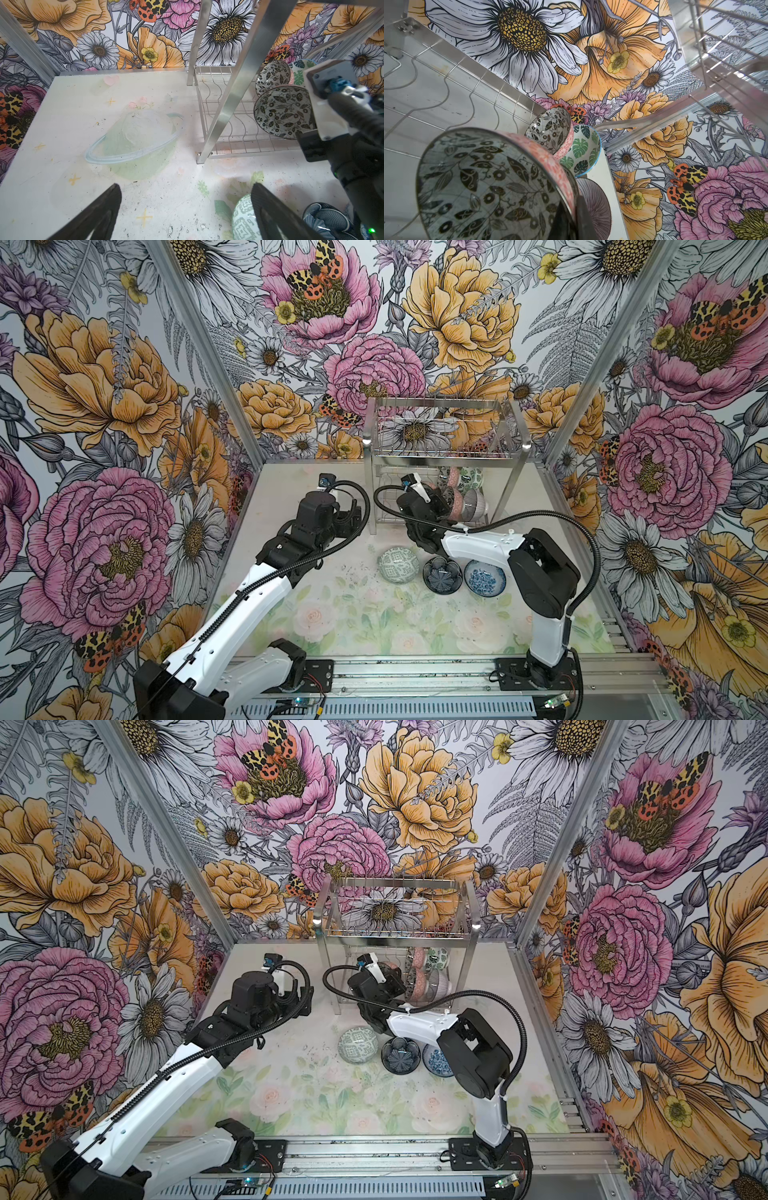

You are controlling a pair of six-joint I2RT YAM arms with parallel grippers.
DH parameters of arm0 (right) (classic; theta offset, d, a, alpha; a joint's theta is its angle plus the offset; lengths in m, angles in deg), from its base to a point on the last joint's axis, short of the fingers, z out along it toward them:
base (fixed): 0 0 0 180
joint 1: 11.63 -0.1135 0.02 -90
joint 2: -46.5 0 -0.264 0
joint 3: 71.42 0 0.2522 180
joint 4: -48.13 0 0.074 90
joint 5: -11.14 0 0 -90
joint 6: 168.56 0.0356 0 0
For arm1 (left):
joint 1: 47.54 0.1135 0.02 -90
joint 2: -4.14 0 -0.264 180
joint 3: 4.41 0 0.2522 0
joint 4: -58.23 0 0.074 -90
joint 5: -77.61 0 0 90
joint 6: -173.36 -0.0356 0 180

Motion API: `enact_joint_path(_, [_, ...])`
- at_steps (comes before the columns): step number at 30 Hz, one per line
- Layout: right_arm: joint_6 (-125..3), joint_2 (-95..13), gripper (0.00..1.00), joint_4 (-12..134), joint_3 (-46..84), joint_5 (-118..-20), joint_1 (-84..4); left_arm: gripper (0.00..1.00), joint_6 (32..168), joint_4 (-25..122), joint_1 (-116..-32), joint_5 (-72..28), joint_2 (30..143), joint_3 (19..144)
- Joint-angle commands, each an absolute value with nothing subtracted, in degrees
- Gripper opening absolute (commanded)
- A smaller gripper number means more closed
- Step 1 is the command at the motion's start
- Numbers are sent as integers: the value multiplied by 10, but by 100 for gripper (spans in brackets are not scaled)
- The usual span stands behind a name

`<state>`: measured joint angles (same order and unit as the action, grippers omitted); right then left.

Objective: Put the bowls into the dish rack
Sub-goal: 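Carry the black-leaf bowl to the rack with the right gripper while the left withdraws, then lower the black-leaf bowl into a rack slot with the right gripper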

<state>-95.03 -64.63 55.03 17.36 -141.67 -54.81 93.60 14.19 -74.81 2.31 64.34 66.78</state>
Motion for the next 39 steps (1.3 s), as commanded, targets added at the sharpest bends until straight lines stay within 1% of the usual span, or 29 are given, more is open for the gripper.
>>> enact_joint_path(1, [-994,-664,0,485,219,-1439,-539,99,931,142,-743,12,636,675])
enact_joint_path(6, [-1053,-710,0,446,263,-1449,-526,99,930,142,-743,12,632,674])
enact_joint_path(19, [-1146,-823,0,375,368,-1441,-494,99,929,141,-741,13,622,669])
enact_joint_path(26, [-1170,-870,0,363,416,-1442,-479,98,932,144,-738,12,620,663])
enact_joint_path(30, [-1210,-909,0,334,451,-1448,-473,99,932,145,-737,12,623,660])
enact_joint_path(39, [-1216,-968,0,359,532,-1448,-458,99,929,148,-733,16,621,655])
